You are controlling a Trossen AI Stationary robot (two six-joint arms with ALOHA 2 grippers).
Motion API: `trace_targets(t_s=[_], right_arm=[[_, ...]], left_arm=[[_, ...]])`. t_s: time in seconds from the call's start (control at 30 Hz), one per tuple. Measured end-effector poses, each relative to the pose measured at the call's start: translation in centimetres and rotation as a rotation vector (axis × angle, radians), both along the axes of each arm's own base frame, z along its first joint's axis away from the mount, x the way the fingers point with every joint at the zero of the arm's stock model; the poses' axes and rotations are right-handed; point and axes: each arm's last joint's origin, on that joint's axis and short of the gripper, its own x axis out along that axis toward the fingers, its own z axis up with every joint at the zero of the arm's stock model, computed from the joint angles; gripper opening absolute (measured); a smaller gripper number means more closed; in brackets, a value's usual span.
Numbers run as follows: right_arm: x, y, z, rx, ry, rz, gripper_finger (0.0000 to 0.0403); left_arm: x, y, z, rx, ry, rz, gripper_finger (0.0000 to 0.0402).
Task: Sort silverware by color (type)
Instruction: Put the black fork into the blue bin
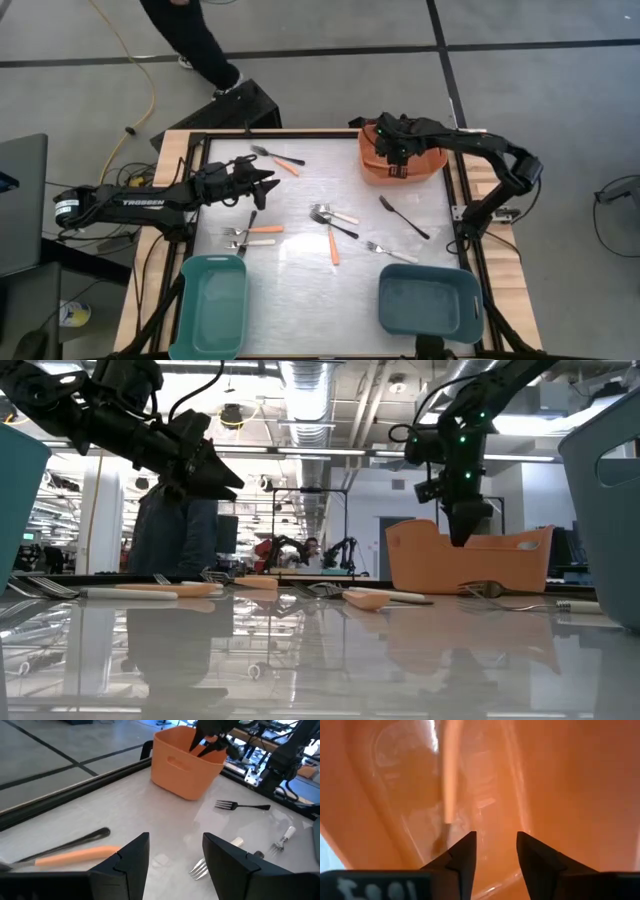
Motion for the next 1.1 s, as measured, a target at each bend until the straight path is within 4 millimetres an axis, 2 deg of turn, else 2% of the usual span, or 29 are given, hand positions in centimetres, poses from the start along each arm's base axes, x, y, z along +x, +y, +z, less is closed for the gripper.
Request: trace_targets(t_s=[0.13, 0.33, 0.43, 0.57, 0.7, 0.83, 1.1], right_arm=[[-0.7, 0.5, 1.5, -0.024, -0.066, -0.065, 0.0187], [-1.8, 2.0, 4.5, -0.072, -0.247, -0.207, 0.0189], [-2.2, 3.4, 6.0, -0.042, -0.371, -0.277, 0.0185], [-2.2, 5.8, 7.4, 0.082, -0.528, -0.304, 0.0182], [-2.0, 8.2, 8.1, 0.172, -0.585, -0.292, 0.0182], [-2.2, 10.7, 7.6, 0.244, -0.538, -0.309, 0.0182], [-3.1, 14.4, 2.3, 0.339, -0.412, -0.409, 0.0182]], left_arm=[[0.0, 0.0, 0.0, 0.000, 0.000, 0.001, 0.0169], [0.0, 0.0, 0.0, 0.009, 0.004, 0.016, 0.0169], [0.0, 0.0, 0.0, 0.015, 0.007, 0.015, 0.0169], [0.0, 0.0, 0.0, 0.018, 0.008, 0.015, 0.0169], [0.0, 0.0, 0.0, 0.035, 0.017, 0.012, 0.0169], [0.0, 0.0, 0.0, 0.053, 0.028, 0.007, 0.0169], [-0.1, 0.0, -0.3, 0.038, 0.055, 0.008, 0.0169]])
